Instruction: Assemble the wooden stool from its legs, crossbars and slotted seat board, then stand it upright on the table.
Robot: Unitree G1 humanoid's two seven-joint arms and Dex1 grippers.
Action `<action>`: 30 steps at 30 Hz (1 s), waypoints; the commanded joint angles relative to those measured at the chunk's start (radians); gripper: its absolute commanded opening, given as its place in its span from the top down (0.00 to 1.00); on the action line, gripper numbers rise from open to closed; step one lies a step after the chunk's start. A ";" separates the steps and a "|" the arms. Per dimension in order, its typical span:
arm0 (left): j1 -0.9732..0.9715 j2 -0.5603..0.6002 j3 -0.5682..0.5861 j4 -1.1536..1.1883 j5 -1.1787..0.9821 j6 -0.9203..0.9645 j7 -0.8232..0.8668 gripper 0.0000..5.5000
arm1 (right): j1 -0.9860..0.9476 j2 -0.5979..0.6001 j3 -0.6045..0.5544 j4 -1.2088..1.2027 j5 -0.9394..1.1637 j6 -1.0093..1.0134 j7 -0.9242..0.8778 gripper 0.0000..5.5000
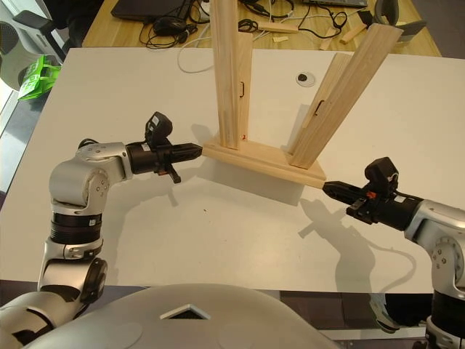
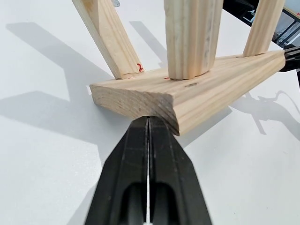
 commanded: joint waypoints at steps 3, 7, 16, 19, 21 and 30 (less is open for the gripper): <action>-0.024 -0.082 -0.077 -0.084 -0.166 0.020 -0.076 0.99 | -0.118 0.064 0.053 -0.141 0.187 0.041 0.015 1.00; -0.027 -0.090 -0.070 -0.086 -0.170 0.023 -0.072 0.99 | -0.114 0.060 0.058 -0.154 0.182 0.044 0.018 1.00; -0.029 -0.097 -0.048 -0.095 -0.184 0.025 -0.074 0.99 | -0.086 0.043 0.046 -0.155 0.211 0.054 0.058 1.00; -0.030 -0.105 -0.035 -0.101 -0.199 0.020 -0.082 0.99 | -0.079 0.036 0.052 -0.156 0.208 0.047 0.064 1.00; -0.032 -0.110 -0.028 -0.107 -0.211 0.024 -0.082 0.99 | -0.076 0.036 0.053 -0.159 0.213 0.047 0.064 1.00; -0.035 -0.112 -0.021 -0.118 -0.229 0.029 -0.082 0.99 | -0.081 0.037 0.044 -0.147 0.237 0.051 0.066 1.00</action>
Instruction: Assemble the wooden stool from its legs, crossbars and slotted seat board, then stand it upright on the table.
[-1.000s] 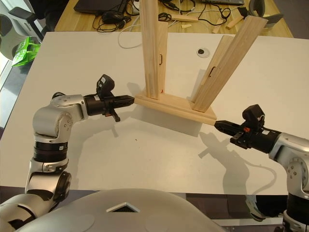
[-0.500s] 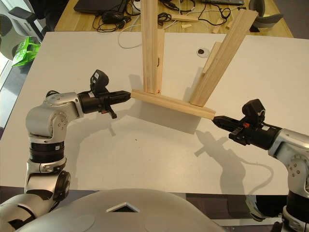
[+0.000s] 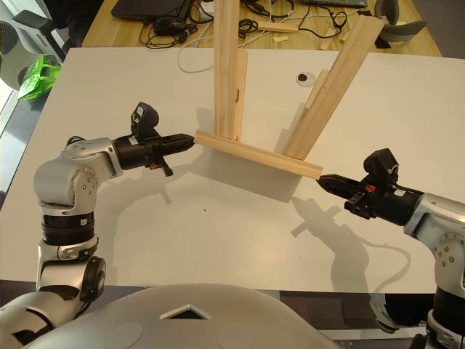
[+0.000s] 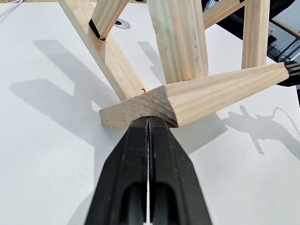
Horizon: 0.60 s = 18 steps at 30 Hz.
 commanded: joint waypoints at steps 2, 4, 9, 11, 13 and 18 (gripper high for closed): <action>-0.036 -0.115 -0.097 -0.091 -0.200 0.013 -0.094 0.99 | -0.062 0.045 0.058 -0.082 0.175 -0.011 0.094 1.00; -0.038 -0.117 -0.095 -0.093 -0.205 0.015 -0.094 0.99 | -0.072 0.050 0.051 -0.090 0.195 0.005 0.081 1.00; -0.046 -0.131 -0.080 -0.107 -0.228 0.029 -0.085 0.99 | -0.098 0.059 0.030 -0.095 0.248 0.044 0.047 1.00; -0.047 -0.129 -0.080 -0.110 -0.234 0.031 -0.084 0.99 | -0.099 0.057 0.026 -0.092 0.255 0.048 0.047 1.00; -0.047 -0.127 -0.081 -0.124 -0.248 0.038 -0.086 0.99 | -0.098 0.058 0.019 -0.087 0.263 0.053 0.047 1.00; -0.043 -0.120 -0.086 -0.137 -0.252 0.044 -0.095 0.99 | -0.099 0.060 0.016 -0.086 0.256 0.056 0.044 1.00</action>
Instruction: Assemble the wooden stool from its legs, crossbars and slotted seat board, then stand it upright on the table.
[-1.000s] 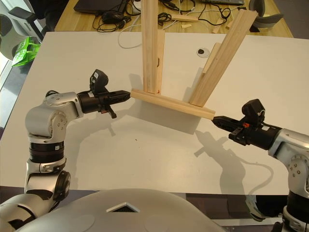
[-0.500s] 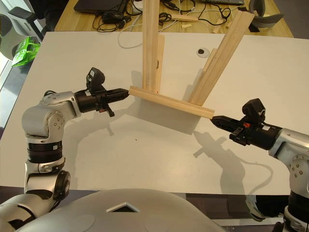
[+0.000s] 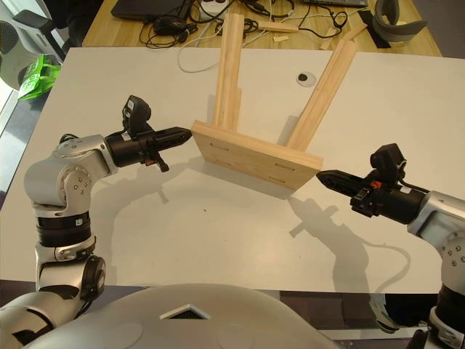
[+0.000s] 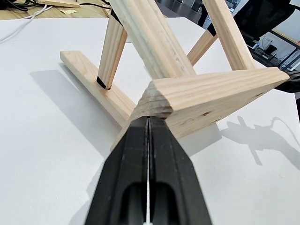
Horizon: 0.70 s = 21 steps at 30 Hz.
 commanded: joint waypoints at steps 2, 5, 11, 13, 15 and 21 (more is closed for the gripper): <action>-0.034 -0.105 -0.138 -0.083 -0.194 0.005 -0.116 0.99 | -0.065 0.049 0.077 -0.082 0.140 -0.023 0.062 1.00; -0.021 -0.081 -0.152 -0.053 -0.147 -0.028 -0.107 0.99 | -0.041 0.035 0.079 -0.070 0.115 -0.039 0.082 1.00; -0.043 -0.026 -0.107 0.019 -0.110 -0.077 -0.096 0.99 | 0.026 0.003 0.015 -0.037 0.087 -0.050 0.086 1.00; -0.057 0.004 -0.075 0.054 -0.102 -0.097 -0.087 0.99 | 0.073 -0.018 -0.023 0.001 0.060 -0.075 0.114 1.00; -0.070 0.045 -0.033 0.088 -0.101 -0.116 -0.080 0.99 | 0.120 -0.050 -0.053 0.053 0.025 -0.110 0.157 1.00; -0.107 0.214 0.080 0.207 -0.106 -0.180 -0.084 0.99 | 0.205 -0.109 -0.090 0.222 -0.080 -0.249 0.241 1.00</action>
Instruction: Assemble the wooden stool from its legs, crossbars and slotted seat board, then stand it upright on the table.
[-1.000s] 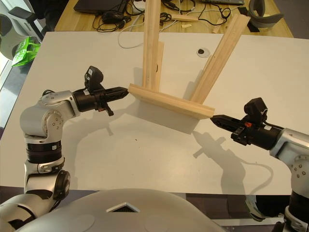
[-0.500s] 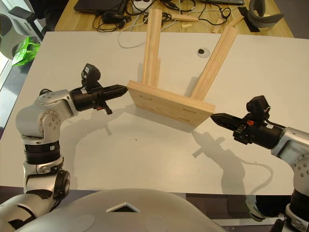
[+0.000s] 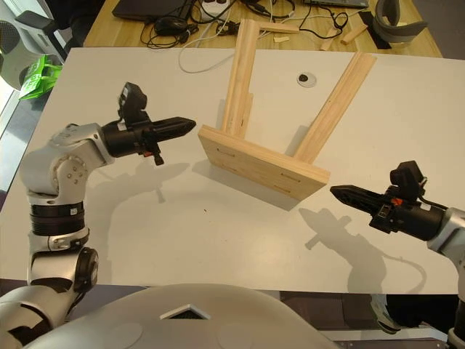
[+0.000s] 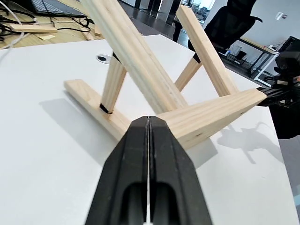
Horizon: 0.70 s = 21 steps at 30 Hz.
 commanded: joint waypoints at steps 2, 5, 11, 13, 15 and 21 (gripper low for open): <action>-0.046 0.104 0.001 0.126 0.065 -0.084 0.042 0.99 | 0.036 -0.023 -0.015 0.063 -0.052 -0.080 0.015 1.00; -0.084 0.108 -0.132 0.261 0.245 -0.216 0.154 0.99 | 0.029 -0.018 0.019 0.090 -0.112 -0.135 -0.018 1.00; -0.172 -0.012 -0.399 0.538 0.487 -0.504 0.207 0.99 | -0.020 0.026 0.224 0.187 -0.345 -0.363 -0.123 1.00; -0.177 -0.043 -0.445 0.575 0.507 -0.541 0.173 0.99 | -0.024 0.045 0.270 0.212 -0.385 -0.425 -0.134 1.00; -0.175 -0.048 -0.473 0.576 0.512 -0.555 0.119 0.99 | -0.026 0.060 0.301 0.229 -0.411 -0.464 -0.143 1.00; -0.173 -0.037 -0.519 0.569 0.534 -0.577 0.014 0.99 | -0.030 0.077 0.343 0.242 -0.428 -0.505 -0.154 1.00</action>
